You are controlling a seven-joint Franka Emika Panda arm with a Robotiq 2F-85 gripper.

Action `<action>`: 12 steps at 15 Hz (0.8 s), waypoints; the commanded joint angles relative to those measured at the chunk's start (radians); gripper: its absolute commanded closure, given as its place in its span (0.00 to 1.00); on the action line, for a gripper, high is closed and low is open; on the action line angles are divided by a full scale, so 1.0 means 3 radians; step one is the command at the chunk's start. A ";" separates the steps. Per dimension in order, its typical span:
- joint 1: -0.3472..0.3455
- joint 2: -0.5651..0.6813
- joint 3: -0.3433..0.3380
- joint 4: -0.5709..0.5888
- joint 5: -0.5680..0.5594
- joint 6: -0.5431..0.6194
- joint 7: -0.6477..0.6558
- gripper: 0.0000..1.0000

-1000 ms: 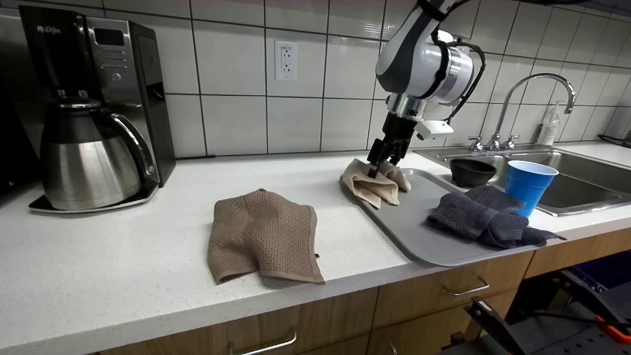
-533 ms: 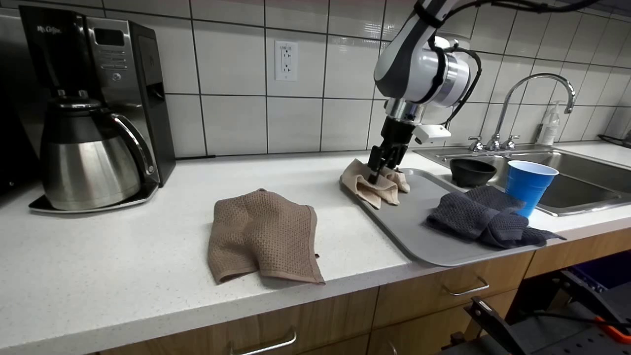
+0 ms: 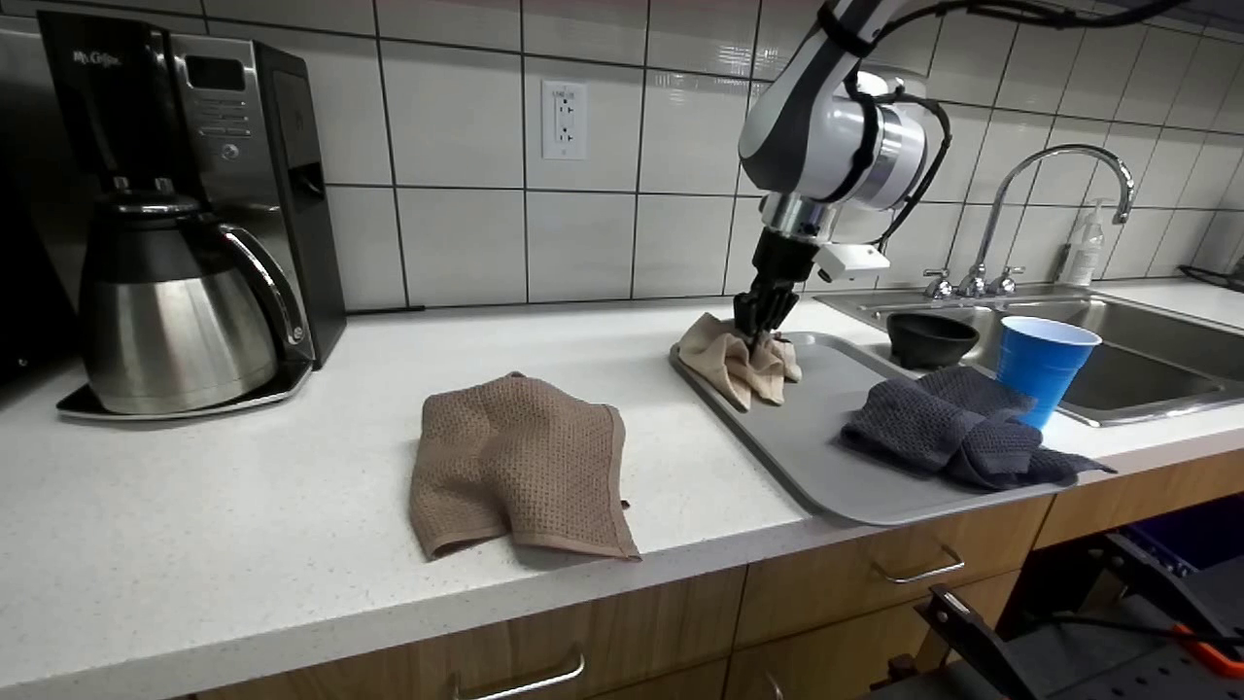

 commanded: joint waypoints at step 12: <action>-0.0085 -0.0349 0.0111 -0.0137 0.0011 -0.0029 0.0069 0.98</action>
